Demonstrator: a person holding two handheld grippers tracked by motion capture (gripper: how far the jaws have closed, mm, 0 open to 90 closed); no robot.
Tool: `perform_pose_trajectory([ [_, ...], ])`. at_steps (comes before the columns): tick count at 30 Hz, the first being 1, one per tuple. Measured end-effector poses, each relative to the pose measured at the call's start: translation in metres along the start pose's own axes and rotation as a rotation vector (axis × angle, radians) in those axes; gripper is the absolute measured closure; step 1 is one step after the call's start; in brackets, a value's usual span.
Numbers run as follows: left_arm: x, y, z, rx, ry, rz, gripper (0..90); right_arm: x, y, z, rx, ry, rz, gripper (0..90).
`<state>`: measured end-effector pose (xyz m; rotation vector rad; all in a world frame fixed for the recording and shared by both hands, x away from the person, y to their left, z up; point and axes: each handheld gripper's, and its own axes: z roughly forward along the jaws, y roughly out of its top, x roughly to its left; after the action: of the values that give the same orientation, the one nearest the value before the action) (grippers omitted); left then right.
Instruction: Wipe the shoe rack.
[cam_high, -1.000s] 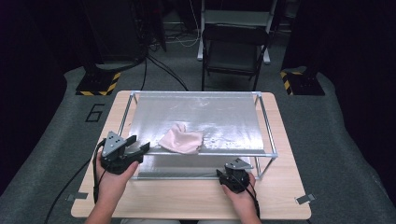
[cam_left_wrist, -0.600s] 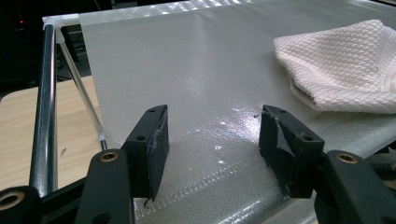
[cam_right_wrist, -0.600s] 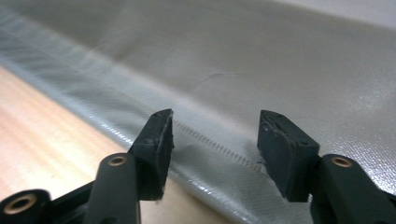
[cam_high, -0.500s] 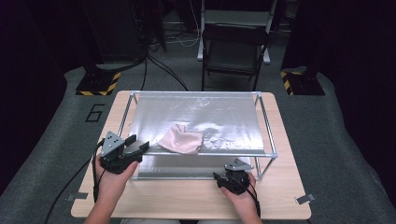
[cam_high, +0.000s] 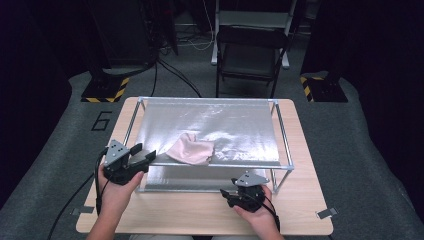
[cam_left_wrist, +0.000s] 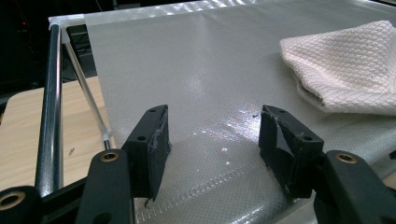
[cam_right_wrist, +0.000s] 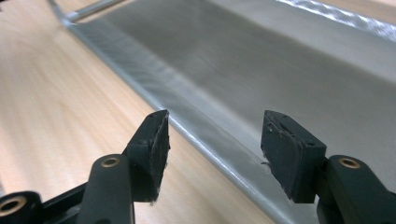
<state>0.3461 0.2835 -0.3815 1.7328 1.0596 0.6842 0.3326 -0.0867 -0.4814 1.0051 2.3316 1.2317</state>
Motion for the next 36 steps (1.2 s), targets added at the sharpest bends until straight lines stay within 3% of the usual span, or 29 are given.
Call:
perform_pose_trajectory([
  [7, -0.006, 0.004, -0.003, 0.015, 0.027, 0.012, 42.9, 0.013, 0.016, -0.014, -0.023, 0.078, -0.019, 38.5],
  [10, -0.008, 0.005, -0.004, 0.015, -0.002, 0.011, 40.0, 0.017, 0.022, -0.018, -0.023, 0.108, -0.019, 38.8],
  [15, -0.007, 0.004, -0.002, 0.023, -0.013, -0.002, 38.8, 0.019, 0.029, -0.024, -0.024, 0.152, -0.025, 40.1],
  [23, -0.008, 0.0, -0.001, -0.001, 0.005, -0.013, 40.6, 0.021, 0.039, -0.039, -0.057, 0.218, -0.078, 41.2],
  [25, -0.008, 0.0, -0.001, -0.001, 0.008, -0.012, 40.8, 0.022, 0.044, -0.045, -0.072, 0.255, -0.094, 42.4],
  [31, -0.007, 0.001, 0.0, 0.006, -0.001, -0.017, 40.8, 0.023, 0.069, -0.065, -0.135, 0.342, -0.111, 47.4],
  [36, -0.007, 0.0, 0.0, 0.005, -0.001, -0.015, 40.8, 0.02, 0.095, -0.077, -0.167, 0.349, -0.135, 45.8],
])
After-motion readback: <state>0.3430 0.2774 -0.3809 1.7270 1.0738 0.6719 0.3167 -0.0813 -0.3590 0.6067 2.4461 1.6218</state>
